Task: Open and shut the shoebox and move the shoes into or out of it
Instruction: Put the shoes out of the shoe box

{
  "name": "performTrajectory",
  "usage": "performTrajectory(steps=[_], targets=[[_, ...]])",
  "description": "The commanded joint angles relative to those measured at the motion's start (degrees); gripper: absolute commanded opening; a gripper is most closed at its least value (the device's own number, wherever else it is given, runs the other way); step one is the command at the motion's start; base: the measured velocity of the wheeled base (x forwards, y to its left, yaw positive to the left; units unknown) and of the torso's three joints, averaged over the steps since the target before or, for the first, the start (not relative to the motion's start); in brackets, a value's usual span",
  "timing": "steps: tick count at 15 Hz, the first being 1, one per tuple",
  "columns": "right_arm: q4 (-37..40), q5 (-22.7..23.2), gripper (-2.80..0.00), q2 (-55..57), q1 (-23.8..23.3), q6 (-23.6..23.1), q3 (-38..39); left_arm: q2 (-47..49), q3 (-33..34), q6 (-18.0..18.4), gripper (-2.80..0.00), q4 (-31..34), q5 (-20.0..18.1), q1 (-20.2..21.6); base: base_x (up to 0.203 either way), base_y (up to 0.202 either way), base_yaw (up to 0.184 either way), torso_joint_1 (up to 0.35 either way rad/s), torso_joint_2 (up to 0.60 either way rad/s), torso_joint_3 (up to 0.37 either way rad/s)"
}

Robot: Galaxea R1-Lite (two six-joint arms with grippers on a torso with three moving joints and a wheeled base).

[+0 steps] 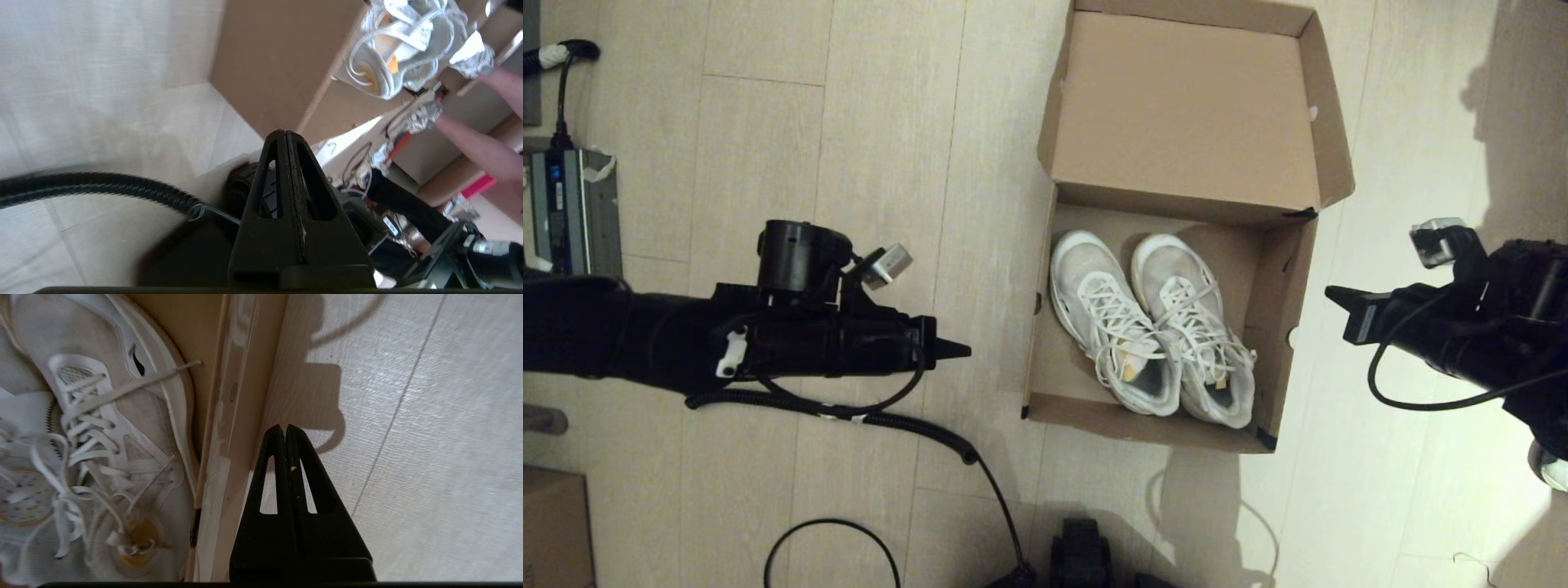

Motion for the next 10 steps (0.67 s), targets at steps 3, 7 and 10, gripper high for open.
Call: performTrajectory(steps=[3, 7, 10], targets=[[-1.25, -0.08, -2.8, 4.2, 2.1, 0.42, 0.92, 1.22, -0.55, -0.12, -2.8, -0.06, -0.16, -0.39, 0.0, 0.0, 0.0, 0.0, 0.0, 0.0], [-1.36, -2.25, -2.8, 5.62, 6.44, 0.56, 2.12, -0.38, -0.16, -0.04, -2.8, 0.02, 0.01, 0.04, 0.0, 0.0, 0.0, 0.0, 0.0, 0.0], [-3.28, -5.45, -2.8, 2.74, 4.93, 0.18, 3.11, -3.98, 1.83, -0.02, -2.8, 0.11, 0.17, 1.6, 0.0, 0.0, 0.0, 0.0, 0.0, 0.0]])
